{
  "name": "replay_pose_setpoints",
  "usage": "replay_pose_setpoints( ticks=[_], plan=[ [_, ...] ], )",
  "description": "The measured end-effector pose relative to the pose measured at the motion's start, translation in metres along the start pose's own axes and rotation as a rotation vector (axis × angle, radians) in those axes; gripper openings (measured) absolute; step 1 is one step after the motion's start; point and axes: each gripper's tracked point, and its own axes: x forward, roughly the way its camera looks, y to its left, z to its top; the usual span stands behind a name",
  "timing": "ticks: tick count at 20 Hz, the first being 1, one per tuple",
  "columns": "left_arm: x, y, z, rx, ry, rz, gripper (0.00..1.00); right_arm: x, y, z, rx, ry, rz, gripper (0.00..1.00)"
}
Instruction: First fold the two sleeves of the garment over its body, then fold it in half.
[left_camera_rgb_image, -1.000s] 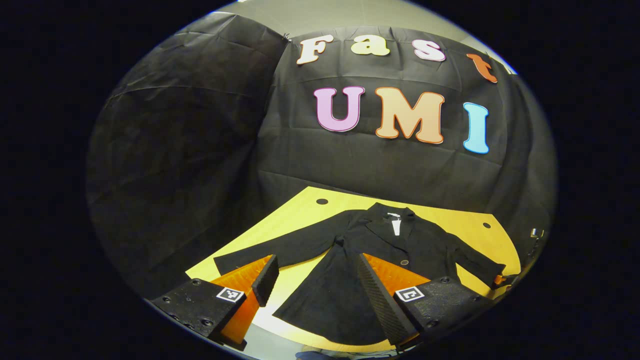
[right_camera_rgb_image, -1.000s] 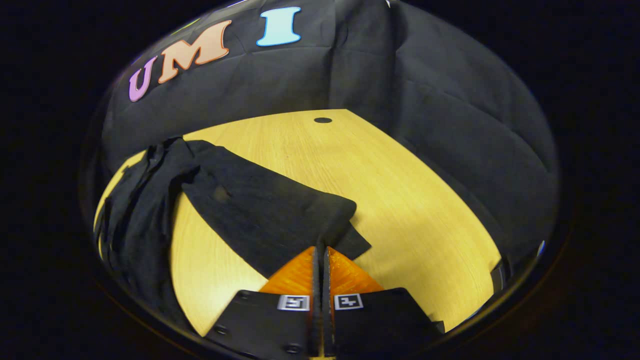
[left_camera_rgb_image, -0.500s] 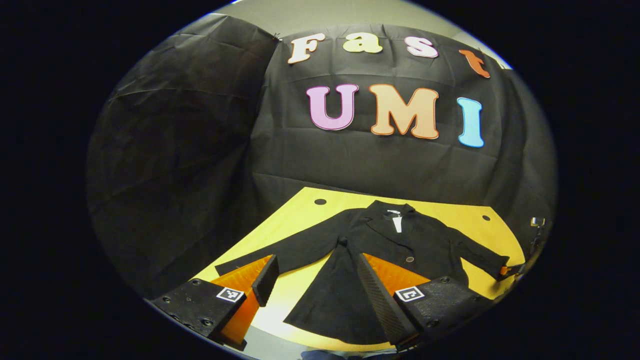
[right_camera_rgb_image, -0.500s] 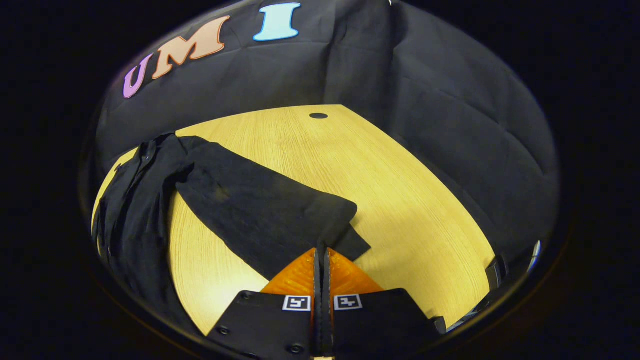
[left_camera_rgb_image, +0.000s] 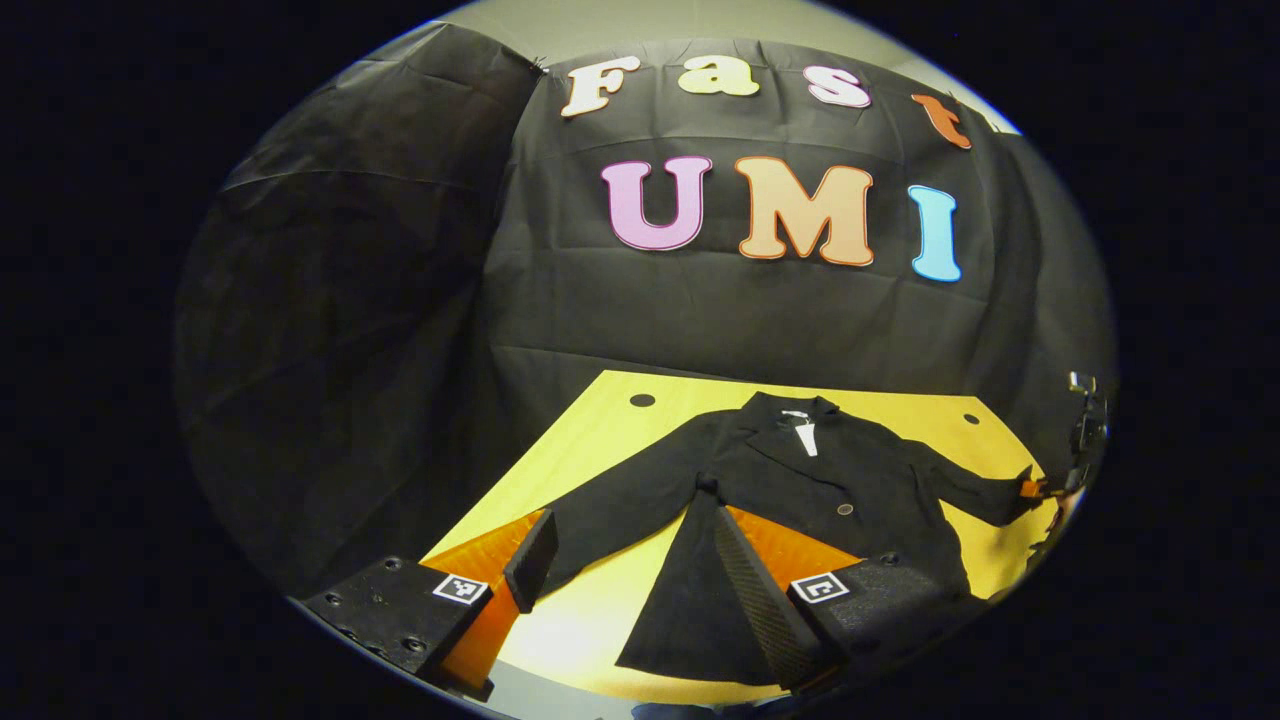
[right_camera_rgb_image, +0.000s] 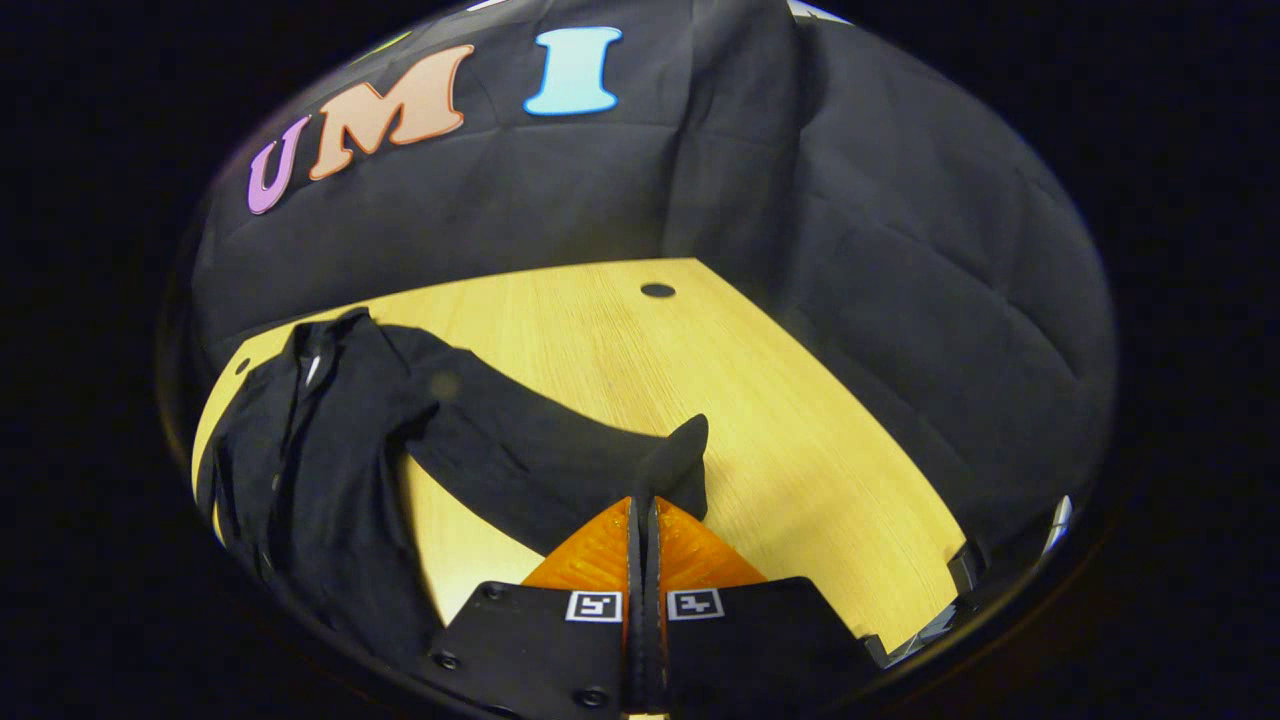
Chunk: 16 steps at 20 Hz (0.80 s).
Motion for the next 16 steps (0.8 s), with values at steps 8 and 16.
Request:
replay_pose_setpoints(
  ticks=[8, 16],
  plan=[
    [0.029, 0.031, -0.001, 0.000, 0.022, -0.052, 0.94, -0.027, 0.125, 0.096, -0.033, -0.154, 0.115, 0.02],
    [0.038, 0.067, -0.017, -0.052, 0.071, -0.056, 0.94, -0.064, 0.263, 0.164, -0.095, -0.310, 0.258, 0.02]
  ],
)
